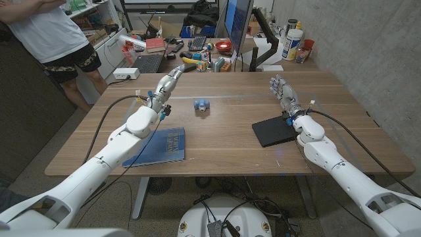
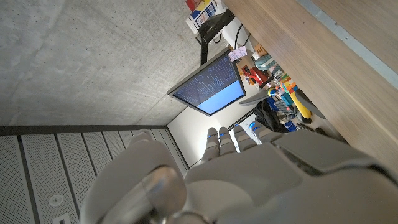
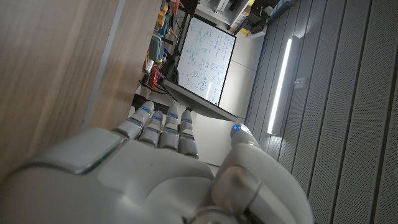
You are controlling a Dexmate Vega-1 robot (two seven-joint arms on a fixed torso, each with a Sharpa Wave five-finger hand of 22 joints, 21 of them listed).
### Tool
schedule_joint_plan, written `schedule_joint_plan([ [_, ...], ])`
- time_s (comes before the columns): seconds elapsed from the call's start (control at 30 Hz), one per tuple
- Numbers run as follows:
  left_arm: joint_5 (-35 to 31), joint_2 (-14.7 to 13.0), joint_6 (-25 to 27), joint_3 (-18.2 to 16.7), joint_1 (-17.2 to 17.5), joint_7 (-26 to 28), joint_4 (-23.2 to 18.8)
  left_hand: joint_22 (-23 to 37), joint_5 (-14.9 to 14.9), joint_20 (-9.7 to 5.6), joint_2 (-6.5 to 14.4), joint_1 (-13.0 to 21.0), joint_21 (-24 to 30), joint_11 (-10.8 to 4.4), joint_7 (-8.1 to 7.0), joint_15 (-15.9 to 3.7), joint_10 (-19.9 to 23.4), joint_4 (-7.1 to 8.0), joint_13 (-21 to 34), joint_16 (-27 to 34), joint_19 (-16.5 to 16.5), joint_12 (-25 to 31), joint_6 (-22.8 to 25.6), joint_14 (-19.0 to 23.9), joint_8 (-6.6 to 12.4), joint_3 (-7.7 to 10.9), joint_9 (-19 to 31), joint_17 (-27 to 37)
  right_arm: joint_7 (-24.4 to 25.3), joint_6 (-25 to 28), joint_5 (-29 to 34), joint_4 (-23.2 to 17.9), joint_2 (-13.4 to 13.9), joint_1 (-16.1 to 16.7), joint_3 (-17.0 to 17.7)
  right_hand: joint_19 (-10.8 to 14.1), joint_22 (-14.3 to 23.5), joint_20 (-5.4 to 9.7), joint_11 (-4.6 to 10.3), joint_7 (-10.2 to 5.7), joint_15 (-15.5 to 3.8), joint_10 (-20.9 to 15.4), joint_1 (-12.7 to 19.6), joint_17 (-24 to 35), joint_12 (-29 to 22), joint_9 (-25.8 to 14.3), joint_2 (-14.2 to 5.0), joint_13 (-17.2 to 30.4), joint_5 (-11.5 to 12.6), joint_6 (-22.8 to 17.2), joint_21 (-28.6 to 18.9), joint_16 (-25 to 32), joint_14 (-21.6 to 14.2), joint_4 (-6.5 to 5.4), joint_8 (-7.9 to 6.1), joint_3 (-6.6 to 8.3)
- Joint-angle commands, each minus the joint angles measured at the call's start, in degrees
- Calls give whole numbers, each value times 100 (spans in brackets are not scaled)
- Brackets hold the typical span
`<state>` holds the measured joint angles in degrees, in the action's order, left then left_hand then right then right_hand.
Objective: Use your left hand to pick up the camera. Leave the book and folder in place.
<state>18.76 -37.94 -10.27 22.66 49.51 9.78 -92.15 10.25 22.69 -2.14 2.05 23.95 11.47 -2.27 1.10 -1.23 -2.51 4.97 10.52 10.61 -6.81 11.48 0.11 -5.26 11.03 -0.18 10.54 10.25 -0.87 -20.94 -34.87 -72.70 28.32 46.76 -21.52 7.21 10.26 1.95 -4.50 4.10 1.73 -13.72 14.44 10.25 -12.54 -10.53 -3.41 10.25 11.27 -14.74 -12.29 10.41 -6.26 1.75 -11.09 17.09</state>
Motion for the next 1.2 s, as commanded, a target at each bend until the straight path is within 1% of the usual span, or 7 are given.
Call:
schedule_joint_plan([
  [0.03, -519, -65, 284, 40, -30, 243, -231, 12, 30, -195, 4, 126, -11, -55, 3, -20, -30, -47, 34, 16, -45, -2, -36, 3, 9, 10, 8, 21, -36, 57, 14, -28, 42, -31, -6, 6, 27, 18, -7, -7, -2, -63, -8, 16, -12, -10, -33, 30, 20, -57, 19, 43, -52, 18, -12, 11],
  [0.17, -704, -84, 399, 57, -46, 310, -303, 12, 32, -186, 3, 170, -13, -66, 2, -19, -22, -72, 34, 14, -54, 2, -46, 1, 9, 14, 10, 21, -30, 47, 13, -24, 36, -36, 0, 10, 27, 19, 17, -7, -7, -62, -9, 16, -9, -10, -34, 30, 20, -55, 19, 42, -55, 19, -10, 10],
  [0.5, -1053, -117, 601, 73, -63, 392, -434, 12, 37, -168, 0, 263, -12, -78, -12, -18, -21, -125, 35, 14, -58, 5, -35, 4, 21, 23, 12, 20, -2, 14, 5, -23, 23, -23, 21, 13, 27, 22, 4, -15, -7, -71, -8, 15, -8, -10, -37, 30, 21, -60, 24, 44, -73, 26, -9, 8],
  [0.67, -1236, -140, 757, 103, -84, 405, -520, 12, 38, -162, -1, 305, -12, -71, -22, -19, -10, -148, 35, 15, -62, 10, -27, 7, 27, 28, 13, 20, -10, -11, -1, 13, 5, -25, 22, 15, 28, 28, 30, -51, -68, -122, -5, 12, -22, -10, -38, 29, 21, -95, 29, 52, -114, 36, -19, 7],
  [0.9, -1476, -197, 977, 133, -103, 392, -683, 13, 39, -159, -1, 352, -11, -81, -18, -22, 0, -174, 36, 18, -65, 14, -8, 14, 37, 33, 14, 20, -19, -27, -7, 22, -7, -16, 18, 16, 28, 50, 29, -60, -75, -137, -3, 10, -24, -10, -38, 29, 21, -108, 31, 50, -123, 42, -21, 6],
  [0.93, -1511, -200, 1004, 136, -102, 399, -704, 13, 39, -159, -1, 356, -11, -80, -19, -22, 0, -176, 36, 17, -66, 14, -7, 13, 37, 34, 14, 20, -17, -24, -8, 18, -7, -13, 17, 14, 28, 51, 53, -66, -72, -122, -3, 10, -16, -10, -38, 29, 21, -108, 33, 49, -126, 44, -20, 5],
  [1.2, -1866, -282, 1288, 185, -110, 404, -908, 13, 40, -157, 0, 406, -10, -83, -31, -23, 9, -203, 36, 20, -69, 17, 7, 23, 44, 39, 15, 20, 11, -39, 0, -18, -9, 21, 19, 6, 28, 57, 25, -62, -65, -126, -5, 10, -12, -10, -39, 28, 21, -108, 40, 45, -131, 49, -16, 2],
])
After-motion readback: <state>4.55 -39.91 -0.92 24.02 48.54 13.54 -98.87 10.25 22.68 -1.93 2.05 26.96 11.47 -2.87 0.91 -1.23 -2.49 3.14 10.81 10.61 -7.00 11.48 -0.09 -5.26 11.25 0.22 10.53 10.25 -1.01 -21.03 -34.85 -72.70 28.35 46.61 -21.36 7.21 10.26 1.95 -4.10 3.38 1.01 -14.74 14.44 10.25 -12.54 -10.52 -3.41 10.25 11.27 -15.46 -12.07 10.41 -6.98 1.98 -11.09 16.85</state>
